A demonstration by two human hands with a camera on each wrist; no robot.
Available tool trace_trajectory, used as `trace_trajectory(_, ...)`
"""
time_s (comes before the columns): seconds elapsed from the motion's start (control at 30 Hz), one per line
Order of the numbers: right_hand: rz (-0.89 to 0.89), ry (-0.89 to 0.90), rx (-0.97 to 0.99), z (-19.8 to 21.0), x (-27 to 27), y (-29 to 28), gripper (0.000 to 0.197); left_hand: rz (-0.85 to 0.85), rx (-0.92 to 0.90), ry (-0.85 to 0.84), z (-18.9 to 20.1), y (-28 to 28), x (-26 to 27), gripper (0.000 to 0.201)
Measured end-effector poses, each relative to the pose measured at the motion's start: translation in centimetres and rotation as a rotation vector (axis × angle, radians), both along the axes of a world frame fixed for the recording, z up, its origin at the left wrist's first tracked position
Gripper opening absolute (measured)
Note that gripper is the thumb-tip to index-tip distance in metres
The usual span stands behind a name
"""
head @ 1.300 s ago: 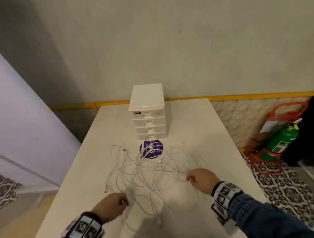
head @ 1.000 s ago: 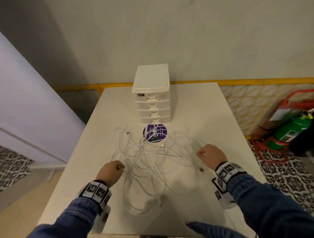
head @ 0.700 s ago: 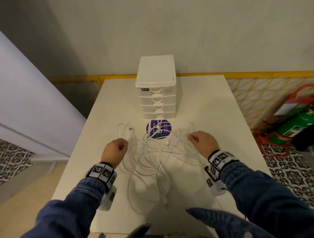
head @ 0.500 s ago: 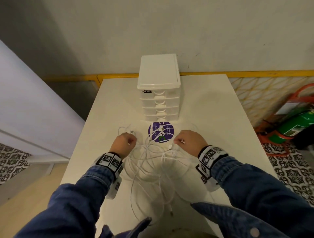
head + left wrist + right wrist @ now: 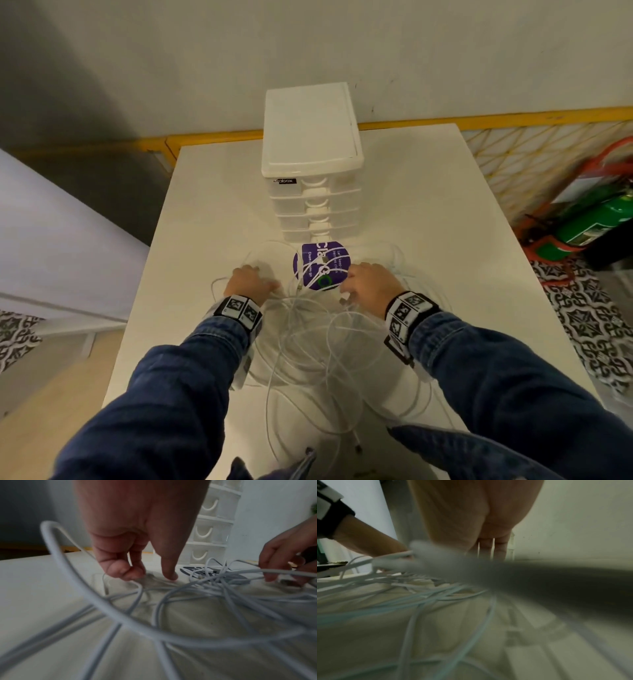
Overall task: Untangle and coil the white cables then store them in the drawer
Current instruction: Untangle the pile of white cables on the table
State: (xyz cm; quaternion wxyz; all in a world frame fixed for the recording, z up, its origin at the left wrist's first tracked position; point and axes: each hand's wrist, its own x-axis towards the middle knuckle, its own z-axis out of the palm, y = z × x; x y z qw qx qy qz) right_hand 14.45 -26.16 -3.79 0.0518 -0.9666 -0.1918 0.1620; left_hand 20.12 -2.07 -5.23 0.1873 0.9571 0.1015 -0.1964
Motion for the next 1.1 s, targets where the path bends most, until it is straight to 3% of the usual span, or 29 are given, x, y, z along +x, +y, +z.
trace_trajectory(0.07, -0.069, -0.032, 0.138, 0.5, 0.1, -0.9, 0.025, 0.027, 0.011, 0.006, -0.4, -0.1, 0.1, 0.057)
trace_trajectory(0.17, -0.210, -0.290, 0.394, 1.7, 0.0, -2.5, 0.017, -0.059, 0.002, 0.023, -0.4, -0.3, 0.3, 0.037)
trace_trajectory(0.27, -0.401, -0.462, 0.584, 3.6, -0.3, -3.9, 0.013, -0.035, -0.105, -0.053, 0.5, -0.6, 0.5, 0.022)
trace_trajectory(0.43, -0.573, -0.449, 0.809, 6.3, -2.1, -7.2, 0.012, 0.100, -0.583, -0.237, 5.4, -1.6, 1.4, 0.014)
trace_trajectory(0.5, -0.592, -0.472, 0.830, 6.9, -3.1, -8.3, 0.015, 0.054, -0.628, -0.373, 8.3, -2.1, 1.5, 0.002)
trace_trajectory(0.57, -0.599, -0.476, 0.861, 7.2, -4.3, -8.8, 0.015, 0.046, -0.710, -0.479, 10.8, -2.8, 1.4, 0.009)
trace_trajectory(0.7, -0.500, -0.321, 0.930, 6.6, -7.5, -8.6, 0.013, -0.051, -0.875, -0.500, 14.3, -4.4, -0.6, 0.011)
trace_trajectory(0.8, -0.392, -0.172, 0.740, 5.9, -9.4, -9.2, 0.017, -0.277, -0.775, -0.417, 14.3, -5.2, -2.8, 0.015)
trace_trajectory(0.97, -0.213, -0.052, 0.333, 4.0, -10.9, -10.7, 0.019, -0.595, -0.376, -0.252, 8.9, -3.9, -5.8, 0.021)
trace_trajectory(1.03, -0.175, 0.049, 0.179, 2.9, -11.2, -11.0, 0.020, -0.672, -0.208, -0.199, 6.6, -2.9, -7.0, 0.021)
trace_trajectory(1.1, -0.169, 0.129, 0.072, 2.2, -11.6, -11.0, 0.019, -0.642, -0.049, -0.139, 4.7, -1.6, -7.8, 0.023)
